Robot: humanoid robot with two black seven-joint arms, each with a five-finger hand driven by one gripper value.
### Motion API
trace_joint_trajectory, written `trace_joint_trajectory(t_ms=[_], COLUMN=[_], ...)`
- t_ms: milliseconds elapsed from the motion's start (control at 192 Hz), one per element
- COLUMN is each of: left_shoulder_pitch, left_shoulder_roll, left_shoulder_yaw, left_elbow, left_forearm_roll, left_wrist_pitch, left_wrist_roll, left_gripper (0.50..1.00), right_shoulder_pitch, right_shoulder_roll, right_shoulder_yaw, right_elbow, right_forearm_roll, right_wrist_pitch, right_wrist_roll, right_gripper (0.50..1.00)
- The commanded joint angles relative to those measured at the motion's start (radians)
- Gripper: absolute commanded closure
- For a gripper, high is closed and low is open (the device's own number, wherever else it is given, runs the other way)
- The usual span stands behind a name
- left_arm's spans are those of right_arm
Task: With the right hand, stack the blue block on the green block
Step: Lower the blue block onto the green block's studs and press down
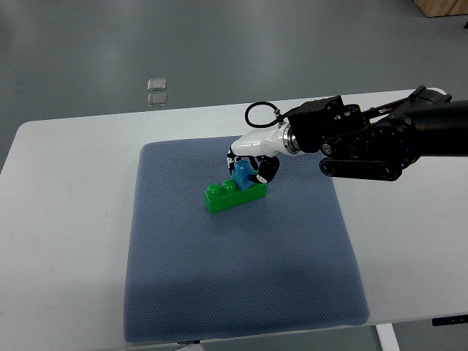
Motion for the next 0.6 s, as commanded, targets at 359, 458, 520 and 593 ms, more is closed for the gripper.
trace_joint_trajectory(t_ms=[359,458,520,593], left_shoulder_pitch=[0.000,0.000,0.000,0.000], left_shoulder_roll=[0.000,0.000,0.000,0.000], left_shoulder_yaw=[0.000,0.000,0.000,0.000], left_elbow=[0.000,0.000,0.000,0.000], left_forearm_roll=[0.001,0.001,-0.001,-0.001], left_wrist_pitch=[0.000,0.000,0.000,0.000], left_wrist_roll=[0.000,0.000,0.000,0.000], left_gripper=[0.500,0.500,0.500,0.500], right_shoulder_pitch=[-0.030,-0.036,-0.035,-0.035], right_shoulder_roll=[0.015,0.018,0.017,0.015], right_shoulder_yaw=[-0.006,-0.008,-0.014,-0.014], right_elbow=[-0.001,-0.001,-0.001,-0.001], right_forearm_roll=[-0.007,-0.009,-0.007,-0.007], right_wrist_pitch=[-0.005,-0.016,-0.016,-0.016], right_wrist_roll=[-0.004,-0.004,-0.004,-0.002], right_gripper=[1.000,1.000,1.000,1.000])
